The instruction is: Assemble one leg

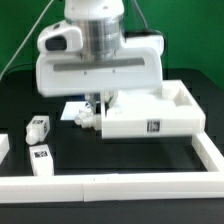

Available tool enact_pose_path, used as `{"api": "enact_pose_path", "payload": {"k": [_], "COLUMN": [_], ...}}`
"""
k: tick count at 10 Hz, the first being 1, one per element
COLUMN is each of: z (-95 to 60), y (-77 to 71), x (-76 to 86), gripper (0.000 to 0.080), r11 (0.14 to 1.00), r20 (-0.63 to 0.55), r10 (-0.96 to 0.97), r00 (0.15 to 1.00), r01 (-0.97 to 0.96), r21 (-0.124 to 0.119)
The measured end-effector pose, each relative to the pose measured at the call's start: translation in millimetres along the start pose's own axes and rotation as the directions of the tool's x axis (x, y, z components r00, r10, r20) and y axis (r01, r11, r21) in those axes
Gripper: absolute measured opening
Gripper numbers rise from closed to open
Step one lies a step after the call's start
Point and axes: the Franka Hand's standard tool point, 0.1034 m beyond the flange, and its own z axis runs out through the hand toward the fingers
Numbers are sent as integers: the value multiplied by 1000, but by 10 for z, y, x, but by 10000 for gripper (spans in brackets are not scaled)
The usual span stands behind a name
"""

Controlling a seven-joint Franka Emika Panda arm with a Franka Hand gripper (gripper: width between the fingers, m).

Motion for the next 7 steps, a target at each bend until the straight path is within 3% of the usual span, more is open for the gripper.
{"api": "enact_pose_path", "payload": {"k": [5, 7], "z": [72, 184], "y": [4, 19], "x": [17, 79], "gripper": [57, 57], "r11": [1000, 1000], "r20": [7, 16], "r10": [4, 2], "r00": [1000, 1000], "r01": [-4, -2], "r21": [-3, -9]}}
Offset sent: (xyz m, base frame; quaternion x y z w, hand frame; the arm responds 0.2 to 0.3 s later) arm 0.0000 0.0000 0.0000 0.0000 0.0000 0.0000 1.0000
